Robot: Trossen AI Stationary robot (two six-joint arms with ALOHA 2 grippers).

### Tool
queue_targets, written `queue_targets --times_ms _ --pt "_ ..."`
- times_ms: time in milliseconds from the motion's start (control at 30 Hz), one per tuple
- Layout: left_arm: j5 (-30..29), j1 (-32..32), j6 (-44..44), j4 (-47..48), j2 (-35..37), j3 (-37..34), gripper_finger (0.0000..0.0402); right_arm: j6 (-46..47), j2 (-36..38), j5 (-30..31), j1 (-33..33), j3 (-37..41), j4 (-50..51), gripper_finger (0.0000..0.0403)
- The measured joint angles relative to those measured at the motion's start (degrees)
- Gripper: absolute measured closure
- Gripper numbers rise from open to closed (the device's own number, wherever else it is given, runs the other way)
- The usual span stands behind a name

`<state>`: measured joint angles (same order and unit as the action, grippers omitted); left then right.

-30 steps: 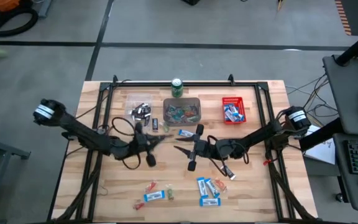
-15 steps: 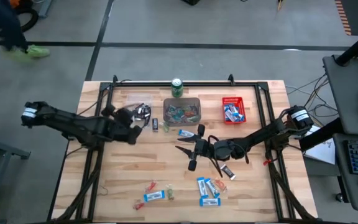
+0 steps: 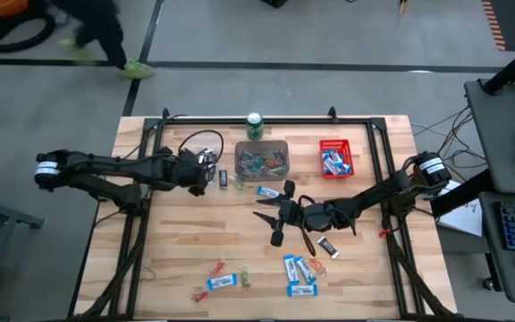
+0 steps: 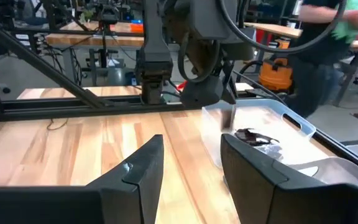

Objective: Organize candy in baskets
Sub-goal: Put the brown chocolate bar into the transparent bin, then put the white chocolate bar into the red bin

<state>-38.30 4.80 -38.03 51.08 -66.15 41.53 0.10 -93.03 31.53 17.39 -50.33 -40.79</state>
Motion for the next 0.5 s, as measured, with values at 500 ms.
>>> queue_targets --times_ms 500 --pt "0.1 -3.5 2.7 -2.1 -1.6 6.6 0.027 20.6 7.4 -1.9 0.0 0.0 25.9 0.0252"
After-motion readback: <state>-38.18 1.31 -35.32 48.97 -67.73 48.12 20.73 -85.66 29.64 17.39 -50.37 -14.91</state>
